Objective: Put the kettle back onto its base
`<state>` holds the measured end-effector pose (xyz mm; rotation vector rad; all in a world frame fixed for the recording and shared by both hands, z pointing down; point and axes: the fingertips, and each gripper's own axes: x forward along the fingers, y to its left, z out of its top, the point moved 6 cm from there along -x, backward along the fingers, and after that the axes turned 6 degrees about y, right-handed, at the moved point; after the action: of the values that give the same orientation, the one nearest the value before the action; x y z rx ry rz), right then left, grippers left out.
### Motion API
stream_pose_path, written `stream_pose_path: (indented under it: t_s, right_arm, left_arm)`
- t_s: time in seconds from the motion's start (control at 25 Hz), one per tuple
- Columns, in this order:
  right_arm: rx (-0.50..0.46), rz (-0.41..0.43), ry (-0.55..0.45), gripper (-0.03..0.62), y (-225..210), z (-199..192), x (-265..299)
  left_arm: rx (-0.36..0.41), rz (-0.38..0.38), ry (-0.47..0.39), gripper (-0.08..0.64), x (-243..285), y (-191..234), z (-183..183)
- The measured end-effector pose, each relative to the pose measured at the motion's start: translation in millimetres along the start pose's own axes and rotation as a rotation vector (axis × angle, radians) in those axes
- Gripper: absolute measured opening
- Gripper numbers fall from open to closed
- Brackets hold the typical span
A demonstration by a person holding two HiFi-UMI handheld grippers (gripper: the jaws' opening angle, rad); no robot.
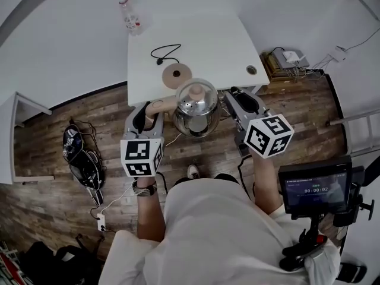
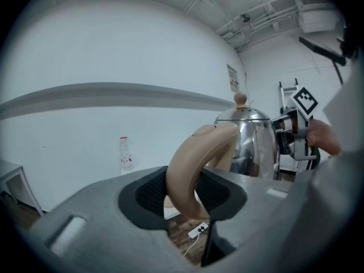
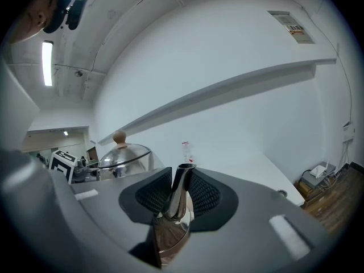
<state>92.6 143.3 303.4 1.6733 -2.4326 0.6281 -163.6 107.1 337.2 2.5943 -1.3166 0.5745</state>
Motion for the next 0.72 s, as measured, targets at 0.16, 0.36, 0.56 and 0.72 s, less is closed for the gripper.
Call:
stream_pose_path:
  t_s: [0.16,0.36,0.56,0.72]
  right_arm:
    - [0.002,-0.004,-0.011,0.092,1,6,2]
    - [0.005,-0.005,-0.016,0.092,2,6,-1]
    - [0.01,-0.012,-0.006,0.092,-7,10,24]
    - [0.029,-0.006,0.031,0.092,-30,24,94]
  left_arm:
    - [0.008,-0.003,-0.005,0.15,2,4,6]
    - [0.012,-0.006,-0.009,0.15,2,4,8]
    - [0.007,-0.013,0.006,0.15,24,20,9]
    - [-0.014,-0.016,0.046,0.15,79,63,15]
